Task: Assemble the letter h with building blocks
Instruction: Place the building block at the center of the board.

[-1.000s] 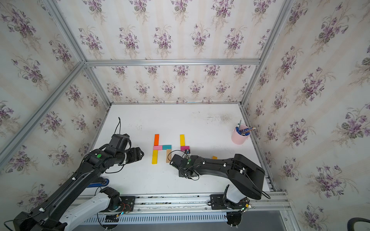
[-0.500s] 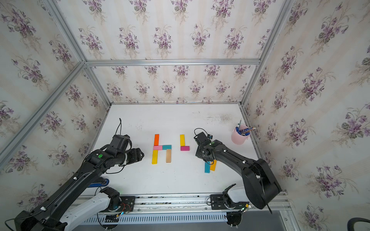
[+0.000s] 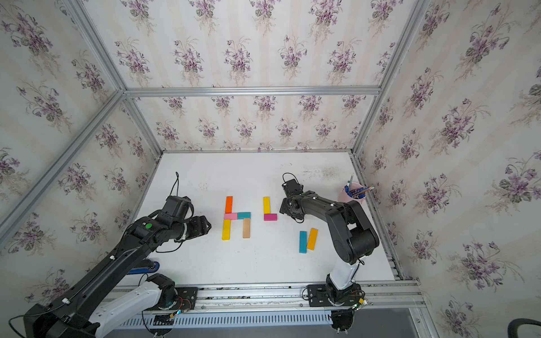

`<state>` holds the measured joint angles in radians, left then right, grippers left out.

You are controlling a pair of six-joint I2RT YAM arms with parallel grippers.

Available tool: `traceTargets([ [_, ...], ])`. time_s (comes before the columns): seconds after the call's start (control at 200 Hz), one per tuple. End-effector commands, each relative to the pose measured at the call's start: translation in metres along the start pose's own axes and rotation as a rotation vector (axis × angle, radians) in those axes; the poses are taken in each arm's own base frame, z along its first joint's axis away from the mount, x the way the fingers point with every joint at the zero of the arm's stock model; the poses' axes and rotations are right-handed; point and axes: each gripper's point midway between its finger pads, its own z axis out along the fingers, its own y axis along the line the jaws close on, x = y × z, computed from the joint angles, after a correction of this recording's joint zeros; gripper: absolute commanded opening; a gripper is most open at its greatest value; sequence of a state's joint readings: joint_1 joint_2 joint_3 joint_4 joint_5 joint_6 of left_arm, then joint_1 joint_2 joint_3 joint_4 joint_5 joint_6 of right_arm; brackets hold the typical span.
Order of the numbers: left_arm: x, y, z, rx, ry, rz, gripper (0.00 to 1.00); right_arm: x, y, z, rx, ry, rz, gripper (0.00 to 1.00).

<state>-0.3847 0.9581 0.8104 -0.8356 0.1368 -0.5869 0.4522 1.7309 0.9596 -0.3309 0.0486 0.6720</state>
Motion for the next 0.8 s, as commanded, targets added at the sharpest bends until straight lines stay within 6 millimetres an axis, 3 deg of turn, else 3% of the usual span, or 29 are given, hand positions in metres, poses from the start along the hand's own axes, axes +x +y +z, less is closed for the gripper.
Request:
traceTargets([
  [0.0,-0.007,-0.004,0.000,0.014,-0.024,0.013,0.76,0.019,-0.026,-0.003,0.092,0.050,-0.011,0.67],
  [0.205,-0.008,-0.006,0.005,0.020,-0.015,0.010,0.76,0.017,-0.057,-0.008,0.217,0.028,-0.006,0.65],
  [0.455,-0.006,-0.006,0.002,0.027,-0.020,0.010,0.76,0.001,-0.073,-0.019,0.300,-0.016,0.046,0.63],
  [0.569,-0.007,-0.006,0.003,0.025,-0.021,0.012,0.76,-0.007,-0.055,-0.028,0.205,-0.048,0.064,0.67],
  [0.684,-0.008,-0.007,0.004,0.026,-0.022,0.015,0.76,-0.020,-0.032,-0.039,0.088,-0.089,0.105,0.79],
  [0.794,-0.007,-0.006,0.006,0.027,-0.021,0.016,0.76,-0.031,-0.019,-0.035,0.058,-0.091,0.154,0.87],
])
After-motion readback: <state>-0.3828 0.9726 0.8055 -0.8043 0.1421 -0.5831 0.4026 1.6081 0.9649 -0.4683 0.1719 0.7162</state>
